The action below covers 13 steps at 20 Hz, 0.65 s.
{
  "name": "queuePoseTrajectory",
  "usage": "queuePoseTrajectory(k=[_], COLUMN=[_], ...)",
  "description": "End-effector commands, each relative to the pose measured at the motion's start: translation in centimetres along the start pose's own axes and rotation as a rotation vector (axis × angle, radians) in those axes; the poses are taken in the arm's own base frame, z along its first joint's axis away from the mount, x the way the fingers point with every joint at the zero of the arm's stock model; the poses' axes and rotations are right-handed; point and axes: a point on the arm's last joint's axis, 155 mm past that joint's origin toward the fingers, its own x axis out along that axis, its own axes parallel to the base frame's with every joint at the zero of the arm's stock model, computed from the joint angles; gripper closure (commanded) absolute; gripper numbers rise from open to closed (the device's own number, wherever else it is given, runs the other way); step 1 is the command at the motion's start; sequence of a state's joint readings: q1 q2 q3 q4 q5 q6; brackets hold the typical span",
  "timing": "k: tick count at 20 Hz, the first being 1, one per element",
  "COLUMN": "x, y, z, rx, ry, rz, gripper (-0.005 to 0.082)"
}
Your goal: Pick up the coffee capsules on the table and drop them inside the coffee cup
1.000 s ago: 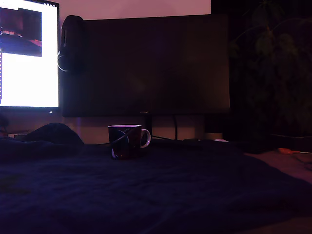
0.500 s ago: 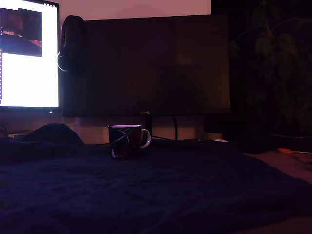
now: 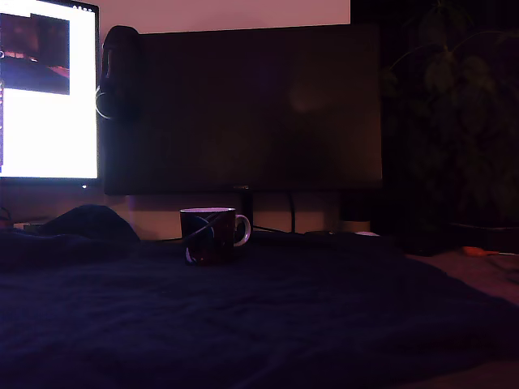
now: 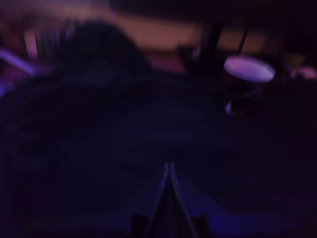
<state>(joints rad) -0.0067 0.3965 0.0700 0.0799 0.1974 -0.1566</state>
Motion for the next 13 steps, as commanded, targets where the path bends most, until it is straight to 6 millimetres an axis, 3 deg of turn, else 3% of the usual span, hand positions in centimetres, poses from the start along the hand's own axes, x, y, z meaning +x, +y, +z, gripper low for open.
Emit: queuePoseTrajectory(k=[1,13], x=[-0.2,-2.2], y=[0.5,0.9], z=[-1.3,-0.7], rx=[0.003,0.014], ry=[0.029,-0.025], rz=[0.023,0.067], gripper=[0.0790,0.0790])
